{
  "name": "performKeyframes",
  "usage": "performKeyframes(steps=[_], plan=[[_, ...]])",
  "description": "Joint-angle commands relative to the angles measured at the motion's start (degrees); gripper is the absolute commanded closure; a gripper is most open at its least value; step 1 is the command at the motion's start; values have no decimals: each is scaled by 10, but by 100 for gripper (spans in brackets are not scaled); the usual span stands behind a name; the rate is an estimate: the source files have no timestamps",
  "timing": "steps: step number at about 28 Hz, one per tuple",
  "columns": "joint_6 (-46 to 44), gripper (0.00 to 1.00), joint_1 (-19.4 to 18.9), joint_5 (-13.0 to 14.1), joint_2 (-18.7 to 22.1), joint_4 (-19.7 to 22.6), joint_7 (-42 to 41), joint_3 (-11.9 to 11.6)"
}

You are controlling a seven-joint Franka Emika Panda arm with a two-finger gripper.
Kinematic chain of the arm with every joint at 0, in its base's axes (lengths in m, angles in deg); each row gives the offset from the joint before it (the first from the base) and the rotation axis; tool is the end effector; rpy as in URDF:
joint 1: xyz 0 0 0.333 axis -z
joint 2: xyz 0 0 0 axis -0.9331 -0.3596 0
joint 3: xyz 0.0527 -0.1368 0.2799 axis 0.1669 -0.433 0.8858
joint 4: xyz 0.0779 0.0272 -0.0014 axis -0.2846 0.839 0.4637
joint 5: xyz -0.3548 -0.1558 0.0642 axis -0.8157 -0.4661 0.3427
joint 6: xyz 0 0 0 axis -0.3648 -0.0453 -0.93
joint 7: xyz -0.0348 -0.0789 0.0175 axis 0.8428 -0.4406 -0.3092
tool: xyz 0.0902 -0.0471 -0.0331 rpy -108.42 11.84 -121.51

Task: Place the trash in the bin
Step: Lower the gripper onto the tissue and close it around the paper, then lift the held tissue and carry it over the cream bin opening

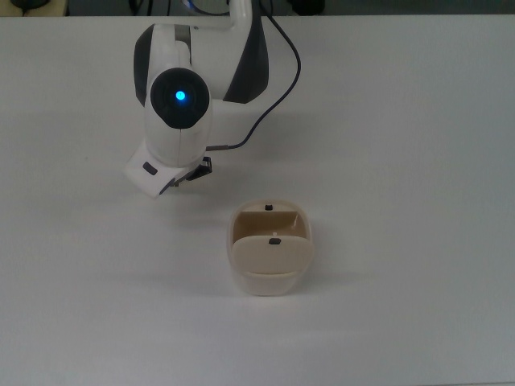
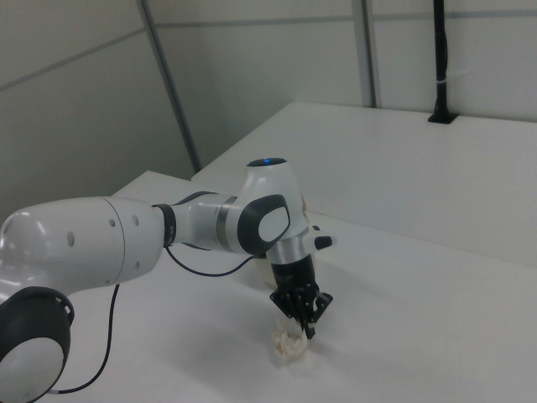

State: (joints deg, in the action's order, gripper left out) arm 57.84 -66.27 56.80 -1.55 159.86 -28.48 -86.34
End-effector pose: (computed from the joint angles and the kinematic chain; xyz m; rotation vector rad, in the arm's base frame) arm 0.6690 -0.0283 0.3251 2.9610 0.2064 -0.2409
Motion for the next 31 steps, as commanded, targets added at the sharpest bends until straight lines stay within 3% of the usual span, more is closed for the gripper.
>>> performKeyframes(steps=[1, 7, 10, 13, 18, 20, 31], plan=[[4, 100, 1, -1, 20, 8, 4, -1], [-29, 100, 2, 10, 63, 3, 3, 0], [-34, 100, 1, 48, 90, -2, 1, 1], [-27, 100, 0, 68, 102, -9, 0, 4], [-7, 100, -4, 108, 101, -56, -1, 15], [42, 100, -4, 124, 101, -62, -2, 23], [220, 98, -5, 127, 90, -58, -16, 59]])
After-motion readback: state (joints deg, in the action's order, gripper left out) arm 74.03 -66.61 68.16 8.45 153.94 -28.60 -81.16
